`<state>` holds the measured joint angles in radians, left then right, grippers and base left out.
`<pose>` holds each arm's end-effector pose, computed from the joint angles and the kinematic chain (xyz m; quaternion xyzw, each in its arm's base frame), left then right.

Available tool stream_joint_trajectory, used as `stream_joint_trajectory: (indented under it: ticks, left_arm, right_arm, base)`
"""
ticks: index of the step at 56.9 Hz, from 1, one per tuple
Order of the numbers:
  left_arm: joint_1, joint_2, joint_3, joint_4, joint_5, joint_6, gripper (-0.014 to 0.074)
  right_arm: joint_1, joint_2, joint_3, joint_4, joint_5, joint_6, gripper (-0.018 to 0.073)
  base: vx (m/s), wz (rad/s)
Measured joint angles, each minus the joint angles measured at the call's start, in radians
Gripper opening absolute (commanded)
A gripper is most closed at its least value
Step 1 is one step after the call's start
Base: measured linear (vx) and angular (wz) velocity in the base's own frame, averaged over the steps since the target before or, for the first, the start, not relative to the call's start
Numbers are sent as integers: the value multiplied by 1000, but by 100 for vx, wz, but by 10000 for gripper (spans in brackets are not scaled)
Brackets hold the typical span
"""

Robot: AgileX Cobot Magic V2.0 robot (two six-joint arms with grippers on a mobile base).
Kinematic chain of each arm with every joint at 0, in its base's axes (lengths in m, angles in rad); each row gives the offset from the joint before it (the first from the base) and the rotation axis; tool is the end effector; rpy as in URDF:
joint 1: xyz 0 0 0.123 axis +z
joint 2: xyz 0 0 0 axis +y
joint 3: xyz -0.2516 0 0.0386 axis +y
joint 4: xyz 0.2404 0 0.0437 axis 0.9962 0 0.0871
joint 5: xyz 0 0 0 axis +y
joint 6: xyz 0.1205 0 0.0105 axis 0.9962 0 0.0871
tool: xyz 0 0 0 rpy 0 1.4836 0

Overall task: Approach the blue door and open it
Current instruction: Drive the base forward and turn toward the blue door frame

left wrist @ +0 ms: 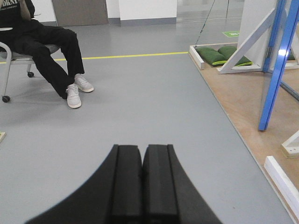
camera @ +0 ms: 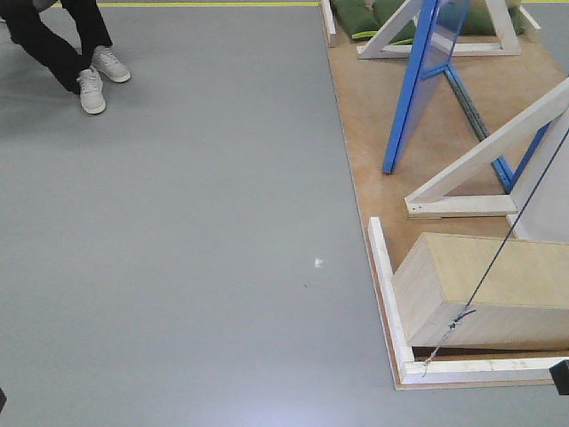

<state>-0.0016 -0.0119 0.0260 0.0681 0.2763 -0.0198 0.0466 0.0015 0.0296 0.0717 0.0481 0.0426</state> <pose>0.1074 0.0021 0.1745 0.0125 0.7749 0.0211 0.6316 0.1109 0.0056 0.1991 0.0226 0.7039 0.0582 0.7076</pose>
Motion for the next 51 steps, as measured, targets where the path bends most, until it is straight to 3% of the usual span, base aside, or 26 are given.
stream_joint_trajectory:
  ticks: [51]
  left_arm:
    - [0, 0, 0, 0, 0, 0, 73]
  right_arm:
    - [0, 0, 0, 0, 0, 0, 12]
  base:
    - [0, 0]
